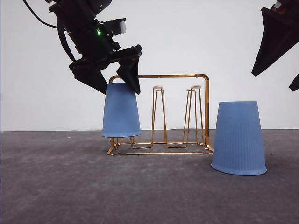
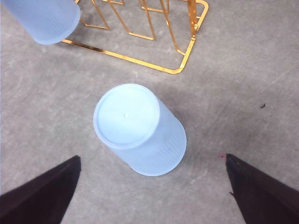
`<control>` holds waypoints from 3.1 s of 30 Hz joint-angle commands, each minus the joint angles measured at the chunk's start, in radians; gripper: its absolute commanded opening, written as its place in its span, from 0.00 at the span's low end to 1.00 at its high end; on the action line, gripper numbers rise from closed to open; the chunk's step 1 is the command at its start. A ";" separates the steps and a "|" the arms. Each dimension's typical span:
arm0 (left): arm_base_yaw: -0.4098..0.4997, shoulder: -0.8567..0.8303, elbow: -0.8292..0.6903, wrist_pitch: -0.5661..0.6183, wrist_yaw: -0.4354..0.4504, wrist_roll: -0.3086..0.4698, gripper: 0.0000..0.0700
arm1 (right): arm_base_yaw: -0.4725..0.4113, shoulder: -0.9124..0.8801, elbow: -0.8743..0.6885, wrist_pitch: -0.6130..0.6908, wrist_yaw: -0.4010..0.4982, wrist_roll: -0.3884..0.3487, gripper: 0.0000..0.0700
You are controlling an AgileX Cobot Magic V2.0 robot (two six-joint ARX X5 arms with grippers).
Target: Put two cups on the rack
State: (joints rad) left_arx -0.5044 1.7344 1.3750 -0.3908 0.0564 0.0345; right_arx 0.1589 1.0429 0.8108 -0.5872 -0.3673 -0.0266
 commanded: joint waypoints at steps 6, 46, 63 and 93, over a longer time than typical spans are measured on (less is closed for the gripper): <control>0.005 -0.009 0.026 -0.042 0.018 0.007 0.80 | 0.024 0.009 0.018 0.047 -0.010 -0.019 1.00; 0.242 -0.631 -0.402 -0.319 0.019 -0.062 0.79 | 0.140 0.292 0.232 0.105 0.055 -0.043 0.54; 0.243 -0.631 -0.402 -0.314 0.019 -0.062 0.79 | 0.154 0.424 0.428 0.215 0.036 -0.059 0.54; 0.345 -0.631 -0.402 -0.267 0.019 -0.053 0.79 | 0.053 0.402 0.412 0.048 0.067 -0.044 1.00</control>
State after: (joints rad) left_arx -0.1622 1.0983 0.9646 -0.6620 0.0761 -0.0278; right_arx 0.2162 1.4587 1.2262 -0.5356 -0.3055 -0.0748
